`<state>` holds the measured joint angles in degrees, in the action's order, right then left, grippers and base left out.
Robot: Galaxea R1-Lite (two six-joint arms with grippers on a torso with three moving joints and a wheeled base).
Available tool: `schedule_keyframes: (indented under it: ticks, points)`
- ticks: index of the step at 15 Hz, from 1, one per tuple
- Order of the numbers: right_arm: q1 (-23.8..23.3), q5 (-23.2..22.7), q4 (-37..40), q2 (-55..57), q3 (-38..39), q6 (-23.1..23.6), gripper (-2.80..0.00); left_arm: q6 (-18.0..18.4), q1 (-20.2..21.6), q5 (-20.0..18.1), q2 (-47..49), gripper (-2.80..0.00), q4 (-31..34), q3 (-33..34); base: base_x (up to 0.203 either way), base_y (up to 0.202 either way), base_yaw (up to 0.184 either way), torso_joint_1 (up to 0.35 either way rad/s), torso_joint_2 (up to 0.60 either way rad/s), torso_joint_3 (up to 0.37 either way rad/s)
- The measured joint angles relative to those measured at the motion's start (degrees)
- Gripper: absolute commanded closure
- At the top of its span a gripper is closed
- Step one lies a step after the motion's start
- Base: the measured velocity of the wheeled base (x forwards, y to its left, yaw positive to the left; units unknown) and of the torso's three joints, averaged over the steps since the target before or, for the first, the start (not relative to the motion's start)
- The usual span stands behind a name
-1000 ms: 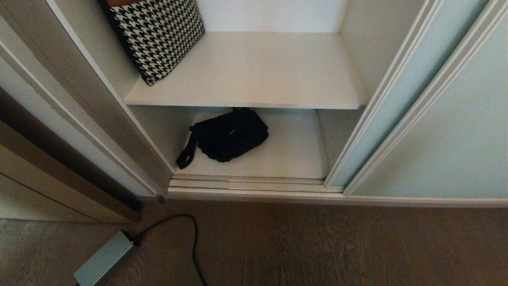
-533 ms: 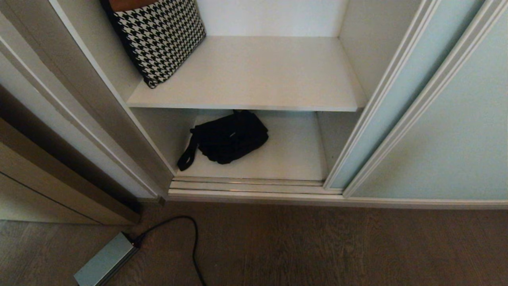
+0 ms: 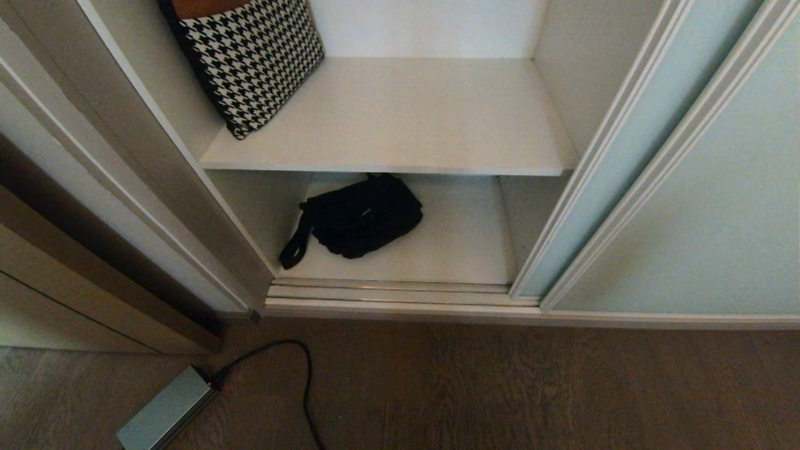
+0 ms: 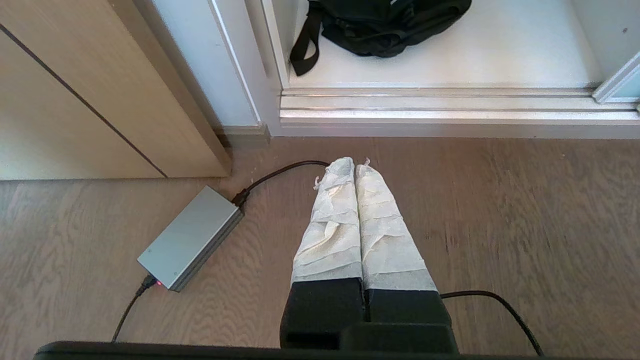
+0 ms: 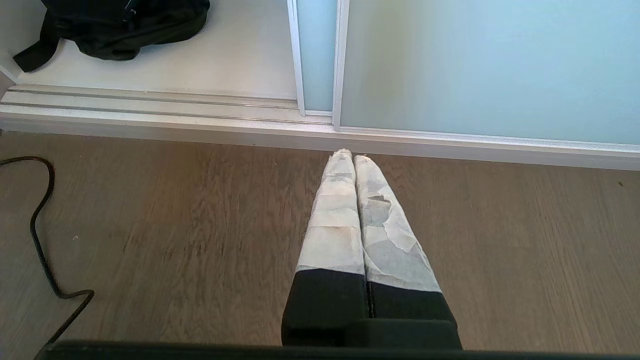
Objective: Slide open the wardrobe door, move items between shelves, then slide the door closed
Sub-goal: Close the door
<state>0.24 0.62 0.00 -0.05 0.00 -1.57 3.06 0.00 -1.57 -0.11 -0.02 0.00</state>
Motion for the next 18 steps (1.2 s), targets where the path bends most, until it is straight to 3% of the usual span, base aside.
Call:
schedule_keyframes:
  ticks: [11, 14, 18]
  points:
    - [-0.02, 0.16, 0.64, 0.01, -1.05, 0.34, 0.0, -0.01, 0.0, 0.0, 0.01, 0.0, -0.05, 0.0, 0.0, 0.0, 0.0, 0.0, 0.0, 0.0]
    - [0.0, 0.01, 8.4, 0.96, -13.04, -0.14, 0.0, -0.01, 0.0, 0.0, 0.01, 0.0, -0.04, 0.0, 0.0, 0.0, 0.0, 0.0, 0.0, 0.0]
    - [0.16, -3.27, 27.88, 6.25, -41.2, -0.99, 0.0, 0.0, 0.0, 0.0, 0.01, 0.0, -0.05, 0.0, 0.0, 0.0, 0.0, 0.0, 0.0, 0.0]
